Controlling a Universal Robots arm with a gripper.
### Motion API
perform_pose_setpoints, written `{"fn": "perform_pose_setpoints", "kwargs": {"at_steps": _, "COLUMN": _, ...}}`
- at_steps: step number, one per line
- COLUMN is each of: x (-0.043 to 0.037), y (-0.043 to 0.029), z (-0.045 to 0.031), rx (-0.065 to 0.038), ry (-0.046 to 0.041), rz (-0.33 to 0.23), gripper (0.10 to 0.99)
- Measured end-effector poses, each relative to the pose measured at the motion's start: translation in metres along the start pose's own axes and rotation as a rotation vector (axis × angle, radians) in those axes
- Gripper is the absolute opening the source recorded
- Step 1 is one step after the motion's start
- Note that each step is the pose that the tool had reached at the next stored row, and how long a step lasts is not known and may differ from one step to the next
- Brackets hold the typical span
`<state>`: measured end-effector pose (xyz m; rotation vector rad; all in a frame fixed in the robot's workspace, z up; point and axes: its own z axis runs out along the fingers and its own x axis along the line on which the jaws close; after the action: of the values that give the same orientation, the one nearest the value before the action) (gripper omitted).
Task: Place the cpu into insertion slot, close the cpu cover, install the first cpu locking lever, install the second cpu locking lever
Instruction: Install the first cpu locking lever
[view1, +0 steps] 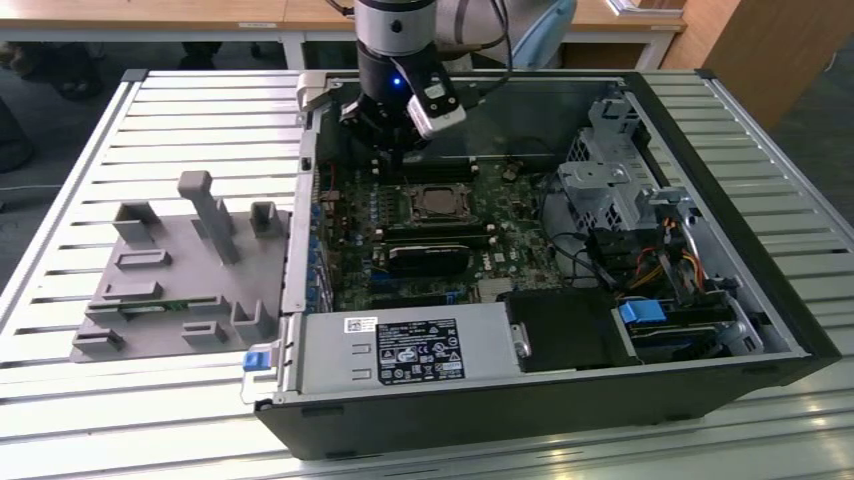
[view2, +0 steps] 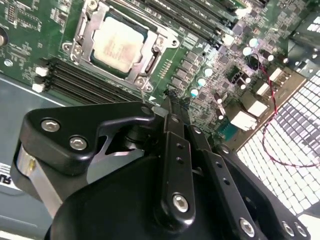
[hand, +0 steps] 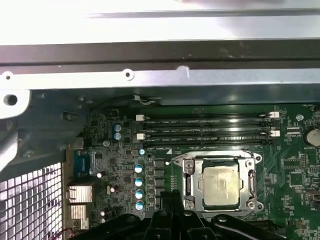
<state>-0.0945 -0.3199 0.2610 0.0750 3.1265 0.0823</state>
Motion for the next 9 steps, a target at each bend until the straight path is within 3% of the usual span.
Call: {"fn": "perform_pose_setpoints", "kwargs": {"at_steps": 9, "x": 0.008, "y": 0.0122, "z": 0.0042, "rx": 0.0, "ry": 0.0, "rz": 0.0, "gripper": 0.106}}
